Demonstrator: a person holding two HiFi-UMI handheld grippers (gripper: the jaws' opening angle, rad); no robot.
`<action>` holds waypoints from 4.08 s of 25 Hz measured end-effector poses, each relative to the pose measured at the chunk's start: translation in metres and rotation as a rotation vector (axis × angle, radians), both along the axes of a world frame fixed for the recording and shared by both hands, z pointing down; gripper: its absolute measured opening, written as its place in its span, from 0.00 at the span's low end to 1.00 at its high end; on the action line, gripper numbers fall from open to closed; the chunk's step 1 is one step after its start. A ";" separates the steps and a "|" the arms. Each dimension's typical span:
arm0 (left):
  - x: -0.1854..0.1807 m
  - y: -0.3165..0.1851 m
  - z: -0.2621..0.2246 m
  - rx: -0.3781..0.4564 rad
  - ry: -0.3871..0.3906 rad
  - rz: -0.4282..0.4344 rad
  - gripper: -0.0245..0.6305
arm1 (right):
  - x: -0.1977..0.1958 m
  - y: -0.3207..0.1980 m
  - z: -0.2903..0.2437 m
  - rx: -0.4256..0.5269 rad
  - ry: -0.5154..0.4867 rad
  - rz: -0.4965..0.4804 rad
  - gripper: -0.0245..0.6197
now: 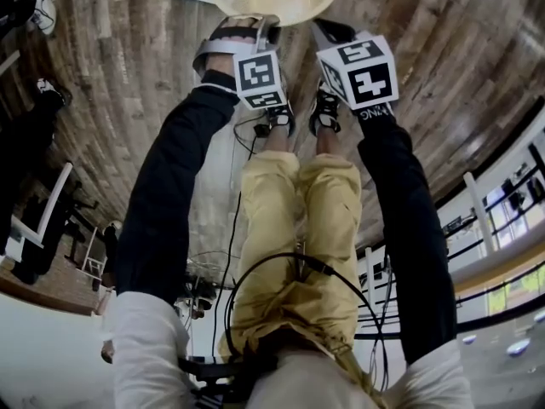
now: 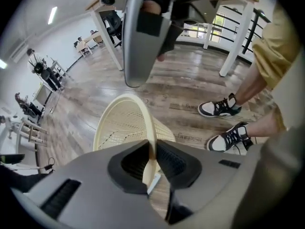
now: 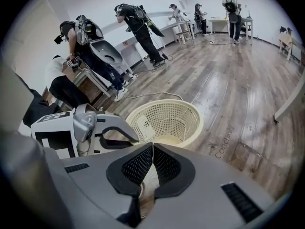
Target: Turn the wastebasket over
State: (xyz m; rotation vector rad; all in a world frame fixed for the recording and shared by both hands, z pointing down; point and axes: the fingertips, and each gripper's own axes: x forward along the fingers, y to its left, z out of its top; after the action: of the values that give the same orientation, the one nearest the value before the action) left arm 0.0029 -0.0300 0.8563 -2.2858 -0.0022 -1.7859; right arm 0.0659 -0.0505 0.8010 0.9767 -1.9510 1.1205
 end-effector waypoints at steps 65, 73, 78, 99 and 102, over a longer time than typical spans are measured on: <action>-0.013 0.037 -0.511 -0.106 0.607 -0.714 0.04 | -0.019 0.055 -0.502 0.411 -0.058 0.149 0.07; -0.008 0.019 -0.632 0.018 0.790 -0.833 0.04 | 0.003 0.042 -0.611 0.590 -0.092 0.254 0.07; -0.042 0.002 -0.717 0.112 0.973 -0.967 0.04 | -0.004 0.027 -0.686 0.742 -0.110 0.223 0.07; -0.049 -0.032 -0.927 0.408 1.299 -0.880 0.04 | -0.025 0.004 -0.895 1.128 -0.198 0.176 0.07; -0.045 -0.035 -0.942 0.428 1.322 -0.866 0.04 | -0.019 0.002 -0.908 1.166 -0.188 0.177 0.07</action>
State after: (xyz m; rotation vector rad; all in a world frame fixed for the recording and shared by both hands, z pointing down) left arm -0.0419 -0.0654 -0.0857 -2.7477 1.5405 -0.0087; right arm 0.0473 -0.0483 -0.1068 1.6637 -2.7321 0.0186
